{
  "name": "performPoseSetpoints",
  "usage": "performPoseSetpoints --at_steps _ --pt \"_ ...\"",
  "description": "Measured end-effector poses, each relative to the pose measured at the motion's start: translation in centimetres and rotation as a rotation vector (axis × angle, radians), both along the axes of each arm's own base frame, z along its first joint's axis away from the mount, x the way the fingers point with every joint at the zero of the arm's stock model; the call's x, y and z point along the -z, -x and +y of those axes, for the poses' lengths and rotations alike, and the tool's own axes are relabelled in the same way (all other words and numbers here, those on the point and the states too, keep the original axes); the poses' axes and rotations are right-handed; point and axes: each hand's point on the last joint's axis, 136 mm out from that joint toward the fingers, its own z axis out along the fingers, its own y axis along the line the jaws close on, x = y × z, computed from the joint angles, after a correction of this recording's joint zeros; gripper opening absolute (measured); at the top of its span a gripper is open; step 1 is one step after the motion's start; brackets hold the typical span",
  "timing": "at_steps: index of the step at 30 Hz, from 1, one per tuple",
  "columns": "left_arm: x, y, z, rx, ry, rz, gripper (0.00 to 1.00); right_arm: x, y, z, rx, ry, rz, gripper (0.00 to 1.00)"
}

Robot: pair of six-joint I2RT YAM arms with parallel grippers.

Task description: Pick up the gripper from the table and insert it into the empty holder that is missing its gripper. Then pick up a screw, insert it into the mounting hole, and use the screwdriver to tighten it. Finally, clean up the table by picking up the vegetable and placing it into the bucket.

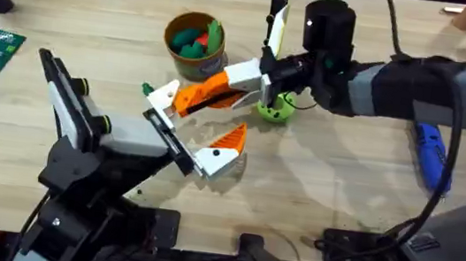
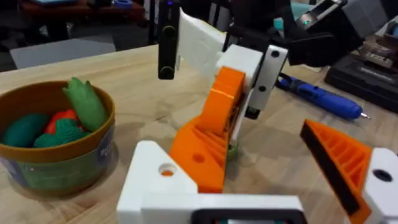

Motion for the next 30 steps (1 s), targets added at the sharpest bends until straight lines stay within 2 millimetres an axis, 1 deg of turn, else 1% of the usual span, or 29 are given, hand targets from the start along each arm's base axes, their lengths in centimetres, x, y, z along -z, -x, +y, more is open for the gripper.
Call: performPoseSetpoints --at_steps 18,23,30 --pt "0.0 -0.1 0.1 -0.011 0.008 0.01 0.989 0.3 0.0 0.7 0.022 0.022 0.016 0.015" --pt "0.0 -0.1 0.1 -0.007 0.016 0.019 0.988 0.7 0.4 2.0 -0.004 0.032 0.035 0.014" --pt "0.1 -0.7 0.7 -0.057 0.025 0.032 0.989 0.9 -0.2 3.2 -0.02 0.036 0.053 0.013"
